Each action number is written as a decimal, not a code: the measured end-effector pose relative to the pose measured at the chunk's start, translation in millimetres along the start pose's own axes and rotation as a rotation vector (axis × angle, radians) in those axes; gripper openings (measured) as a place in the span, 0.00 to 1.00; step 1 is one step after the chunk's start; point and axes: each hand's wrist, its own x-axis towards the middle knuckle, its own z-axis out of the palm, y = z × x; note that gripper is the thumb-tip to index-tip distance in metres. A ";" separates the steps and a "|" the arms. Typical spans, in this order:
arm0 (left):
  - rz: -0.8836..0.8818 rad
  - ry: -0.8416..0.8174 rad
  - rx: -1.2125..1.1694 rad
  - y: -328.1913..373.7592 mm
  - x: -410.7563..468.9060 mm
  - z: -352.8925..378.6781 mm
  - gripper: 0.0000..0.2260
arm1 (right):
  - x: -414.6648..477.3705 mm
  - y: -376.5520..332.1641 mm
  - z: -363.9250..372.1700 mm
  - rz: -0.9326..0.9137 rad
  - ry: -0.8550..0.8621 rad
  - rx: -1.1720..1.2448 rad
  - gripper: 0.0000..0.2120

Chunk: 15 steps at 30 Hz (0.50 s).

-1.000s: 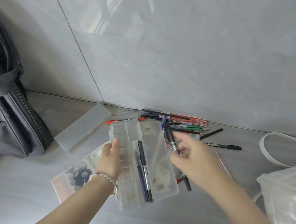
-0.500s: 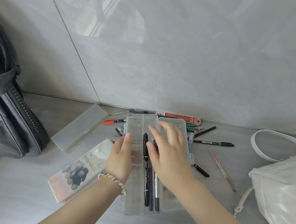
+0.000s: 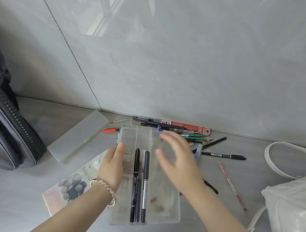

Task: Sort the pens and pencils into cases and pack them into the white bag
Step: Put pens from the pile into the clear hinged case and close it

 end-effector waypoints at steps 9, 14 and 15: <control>0.010 0.062 0.006 13.4 31.4 -14.3 0.15 | 52.1 86.7 -16.0 -0.028 -0.435 -0.787 0.13; 0.001 0.071 -0.008 9.9 35.2 -12.9 0.15 | 66.5 82.8 -11.3 -0.007 -0.511 -0.835 0.15; 0.002 0.071 -0.006 9.8 34.8 -13.3 0.15 | 67.6 79.4 -11.7 0.090 -0.493 -0.760 0.15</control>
